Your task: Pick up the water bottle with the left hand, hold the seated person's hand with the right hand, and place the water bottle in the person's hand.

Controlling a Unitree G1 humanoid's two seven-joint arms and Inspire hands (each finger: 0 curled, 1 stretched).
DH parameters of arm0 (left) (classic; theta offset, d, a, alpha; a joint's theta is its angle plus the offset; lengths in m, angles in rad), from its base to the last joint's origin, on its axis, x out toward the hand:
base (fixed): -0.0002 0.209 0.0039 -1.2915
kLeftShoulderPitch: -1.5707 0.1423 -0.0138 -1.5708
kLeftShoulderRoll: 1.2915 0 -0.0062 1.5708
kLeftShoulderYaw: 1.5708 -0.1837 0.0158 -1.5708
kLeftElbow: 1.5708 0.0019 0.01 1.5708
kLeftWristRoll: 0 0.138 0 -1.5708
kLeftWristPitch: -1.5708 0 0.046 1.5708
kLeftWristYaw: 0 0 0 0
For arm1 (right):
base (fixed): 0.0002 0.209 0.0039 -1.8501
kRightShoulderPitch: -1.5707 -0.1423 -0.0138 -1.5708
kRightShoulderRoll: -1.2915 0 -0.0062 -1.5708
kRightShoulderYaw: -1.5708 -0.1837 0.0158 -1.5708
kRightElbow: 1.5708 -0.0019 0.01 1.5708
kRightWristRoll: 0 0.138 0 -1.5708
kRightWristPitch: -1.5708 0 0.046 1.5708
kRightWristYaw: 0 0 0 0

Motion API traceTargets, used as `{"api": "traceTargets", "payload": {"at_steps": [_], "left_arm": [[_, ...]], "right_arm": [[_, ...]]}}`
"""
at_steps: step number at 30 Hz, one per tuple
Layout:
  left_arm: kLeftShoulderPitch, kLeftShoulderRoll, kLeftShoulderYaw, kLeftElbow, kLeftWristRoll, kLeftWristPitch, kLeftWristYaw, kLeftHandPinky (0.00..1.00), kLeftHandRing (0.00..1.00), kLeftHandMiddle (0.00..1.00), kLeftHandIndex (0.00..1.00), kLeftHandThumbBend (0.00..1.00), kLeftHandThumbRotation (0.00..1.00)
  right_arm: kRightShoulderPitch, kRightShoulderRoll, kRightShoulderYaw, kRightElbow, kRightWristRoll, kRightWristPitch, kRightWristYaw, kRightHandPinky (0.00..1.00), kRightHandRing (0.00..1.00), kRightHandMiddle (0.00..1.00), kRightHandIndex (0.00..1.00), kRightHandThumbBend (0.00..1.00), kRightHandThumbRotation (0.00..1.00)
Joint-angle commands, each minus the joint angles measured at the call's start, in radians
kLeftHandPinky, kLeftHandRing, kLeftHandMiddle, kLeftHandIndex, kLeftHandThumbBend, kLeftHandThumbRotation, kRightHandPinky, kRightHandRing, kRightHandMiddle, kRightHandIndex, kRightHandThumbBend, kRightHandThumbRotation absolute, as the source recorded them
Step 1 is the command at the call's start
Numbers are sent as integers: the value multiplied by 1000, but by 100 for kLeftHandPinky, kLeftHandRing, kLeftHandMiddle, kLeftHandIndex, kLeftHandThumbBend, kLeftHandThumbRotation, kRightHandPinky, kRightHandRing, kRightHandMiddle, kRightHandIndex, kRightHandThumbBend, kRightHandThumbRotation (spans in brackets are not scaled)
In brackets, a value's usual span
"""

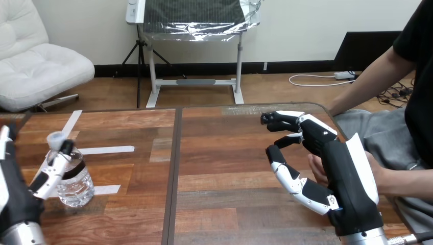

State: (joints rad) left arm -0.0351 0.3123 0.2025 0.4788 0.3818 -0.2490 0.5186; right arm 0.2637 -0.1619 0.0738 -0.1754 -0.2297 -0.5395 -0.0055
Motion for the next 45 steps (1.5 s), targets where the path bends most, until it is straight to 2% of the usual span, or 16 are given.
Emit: {"api": "traceTargets", "payload": {"at_steps": [1,15,21,30,45], "left_arm": [[-88,10,-20,17,-36,-5,-49,80,87,89,92,88,68],[-115,-5,-20,46,-141,14,-183,85,92,93,97,99,67],[-109,-12,-23,15,-174,54,-241,88,94,95,99,100,66],[-108,-17,-34,-10,-183,108,-275,88,94,96,100,100,65],[-120,-19,-40,26,-213,128,-300,88,95,97,100,98,59]], "right_arm": [[-77,-8,-18,3,14,-28,1,57,71,75,68,34,0],[-79,-11,-18,3,13,-24,8,56,71,74,67,35,0],[-81,-14,-19,4,17,-27,17,57,71,75,68,35,0],[-84,-10,-19,7,18,-26,22,57,71,75,67,36,0],[-88,-13,-23,7,16,-25,22,57,71,74,66,38,0]]}}
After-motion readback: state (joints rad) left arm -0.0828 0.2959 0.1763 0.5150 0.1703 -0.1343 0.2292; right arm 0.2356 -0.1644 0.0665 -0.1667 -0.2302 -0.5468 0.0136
